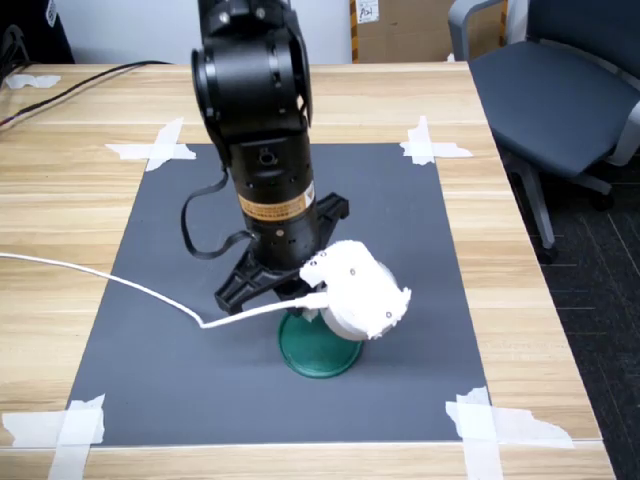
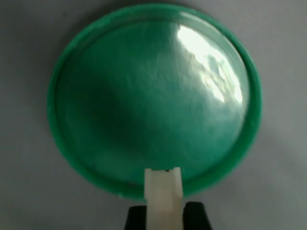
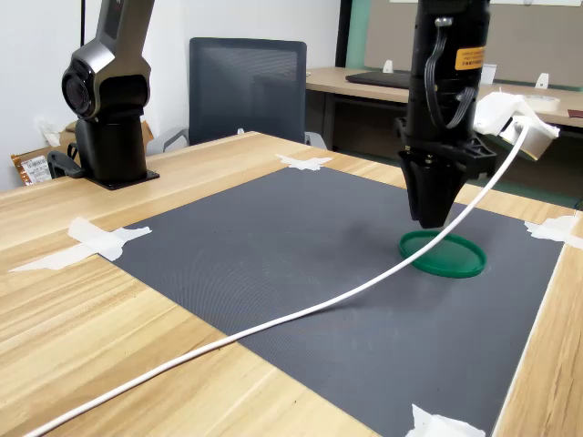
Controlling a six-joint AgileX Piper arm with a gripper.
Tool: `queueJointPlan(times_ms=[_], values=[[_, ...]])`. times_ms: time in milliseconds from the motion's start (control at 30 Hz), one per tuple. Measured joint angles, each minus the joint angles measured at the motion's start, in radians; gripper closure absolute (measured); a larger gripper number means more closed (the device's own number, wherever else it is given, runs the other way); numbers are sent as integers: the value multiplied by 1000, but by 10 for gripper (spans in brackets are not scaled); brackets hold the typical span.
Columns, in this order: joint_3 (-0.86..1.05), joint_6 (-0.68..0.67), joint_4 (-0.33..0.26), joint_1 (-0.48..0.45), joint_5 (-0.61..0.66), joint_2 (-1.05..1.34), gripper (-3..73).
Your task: Grasp a white terminal and put it in the green lid.
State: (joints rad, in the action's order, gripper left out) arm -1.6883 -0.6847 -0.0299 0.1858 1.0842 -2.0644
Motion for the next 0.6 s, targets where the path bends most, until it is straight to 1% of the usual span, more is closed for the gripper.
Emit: queueJointPlan(times_ms=[167, 300, 367, 433, 600], values=[[0, -7, -3, 0, -15, -25, 616], [0, -32, -27, 0, -38, -36, 577], [0, -48, -47, 0, -39, -40, 531], [0, -54, -64, 0, -39, -45, 465], [-1, -58, -77, 0, -38, -49, 297]])
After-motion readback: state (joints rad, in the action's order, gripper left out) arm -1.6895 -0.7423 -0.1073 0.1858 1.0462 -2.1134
